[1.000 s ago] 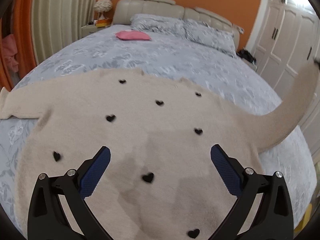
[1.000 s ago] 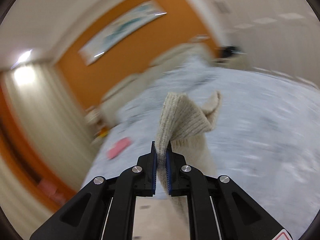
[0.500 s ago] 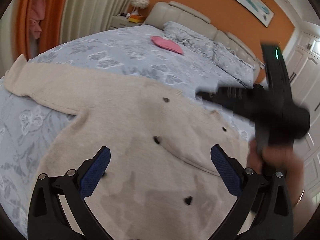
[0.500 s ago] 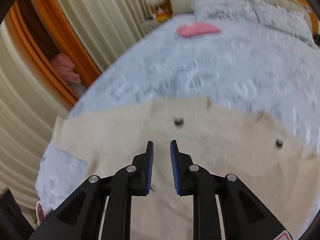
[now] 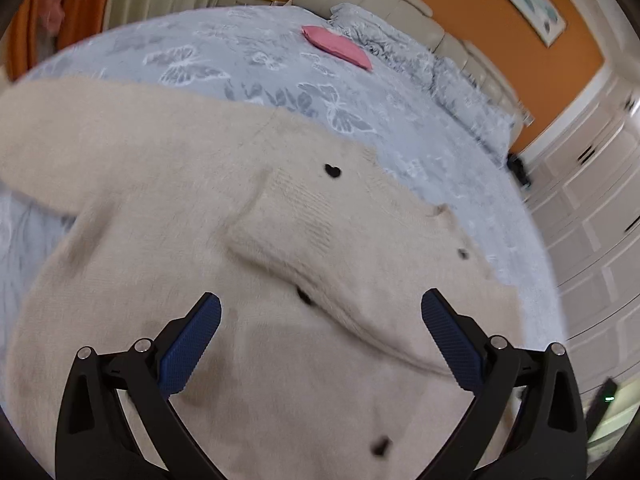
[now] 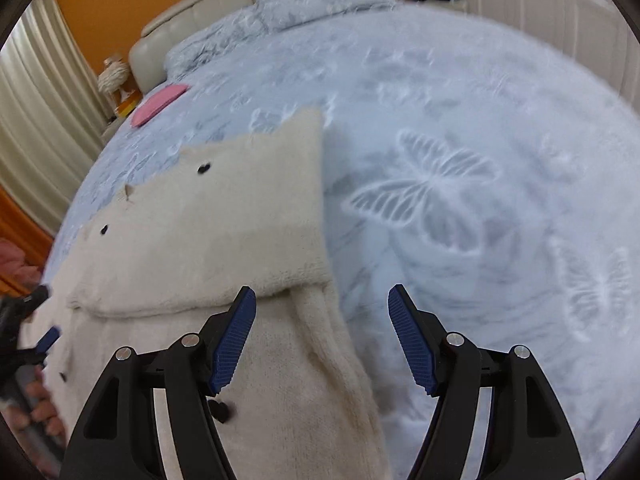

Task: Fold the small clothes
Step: 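Fold the sleeve across the sweater body with the right gripper and release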

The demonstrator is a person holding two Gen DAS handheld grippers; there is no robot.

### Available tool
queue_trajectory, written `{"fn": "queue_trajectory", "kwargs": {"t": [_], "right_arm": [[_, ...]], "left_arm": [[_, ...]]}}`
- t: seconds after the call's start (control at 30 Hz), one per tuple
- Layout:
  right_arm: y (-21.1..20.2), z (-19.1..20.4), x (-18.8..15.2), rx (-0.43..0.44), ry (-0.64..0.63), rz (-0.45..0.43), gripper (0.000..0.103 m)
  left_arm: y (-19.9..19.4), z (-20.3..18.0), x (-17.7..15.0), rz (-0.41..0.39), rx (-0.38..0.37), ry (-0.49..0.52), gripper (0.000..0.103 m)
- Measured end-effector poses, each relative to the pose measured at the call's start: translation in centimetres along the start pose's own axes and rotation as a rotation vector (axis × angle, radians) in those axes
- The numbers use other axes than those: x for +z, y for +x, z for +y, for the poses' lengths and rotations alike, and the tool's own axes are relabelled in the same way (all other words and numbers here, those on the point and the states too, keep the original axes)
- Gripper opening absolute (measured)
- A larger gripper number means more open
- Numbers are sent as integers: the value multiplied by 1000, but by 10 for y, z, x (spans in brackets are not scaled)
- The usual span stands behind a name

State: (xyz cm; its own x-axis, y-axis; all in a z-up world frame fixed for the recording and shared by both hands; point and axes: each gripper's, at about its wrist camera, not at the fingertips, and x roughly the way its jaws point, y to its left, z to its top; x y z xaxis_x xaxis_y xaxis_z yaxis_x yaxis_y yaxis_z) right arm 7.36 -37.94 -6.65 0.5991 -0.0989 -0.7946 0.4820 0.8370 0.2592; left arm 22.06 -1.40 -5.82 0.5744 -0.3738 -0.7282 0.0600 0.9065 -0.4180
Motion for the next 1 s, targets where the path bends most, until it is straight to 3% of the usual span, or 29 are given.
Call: {"fn": "queue_trajectory", "kwargs": {"t": [0.07,0.13,0.17,0.2,0.23,0.27,0.33,0.4,0.47,0.57,0.73,0.83,0.87,0.93,1.0], "right_arm": [[11,11,5,11,-55,-7,68],[26,25,7,-7,-106,-2,68],[28,26,5,-9,-113,10,63],[36,24,3,7,-114,25,47],[42,27,4,33,-105,33,39],[37,22,7,46,-98,22,18],[18,23,17,100,-73,-42,17],[-1,25,22,124,-85,-107,17],[-5,22,20,108,-107,-128,17],[38,1,7,46,-59,10,17],[11,3,16,91,-57,-85,16],[44,-6,4,32,-34,38,20],[38,-7,4,36,-8,9,25],[24,-2,10,-27,-10,-10,36],[1,8,11,-93,-8,-77,44]], "left_arm": [[14,-7,4,1,42,40,93],[27,-10,5,18,52,51,74],[37,-11,6,43,56,45,61],[44,-10,6,56,67,37,49],[46,-10,6,42,90,43,43],[46,-10,7,30,98,56,27],[41,-8,11,12,61,61,15],[30,0,17,-23,7,20,14],[29,3,18,-33,21,19,14],[39,12,12,5,49,-5,14],[31,5,13,-26,58,32,15],[43,17,8,22,53,-20,19],[41,21,9,18,38,-40,20],[30,23,15,-6,31,-71,31],[5,34,23,-95,52,-141,61]]}}
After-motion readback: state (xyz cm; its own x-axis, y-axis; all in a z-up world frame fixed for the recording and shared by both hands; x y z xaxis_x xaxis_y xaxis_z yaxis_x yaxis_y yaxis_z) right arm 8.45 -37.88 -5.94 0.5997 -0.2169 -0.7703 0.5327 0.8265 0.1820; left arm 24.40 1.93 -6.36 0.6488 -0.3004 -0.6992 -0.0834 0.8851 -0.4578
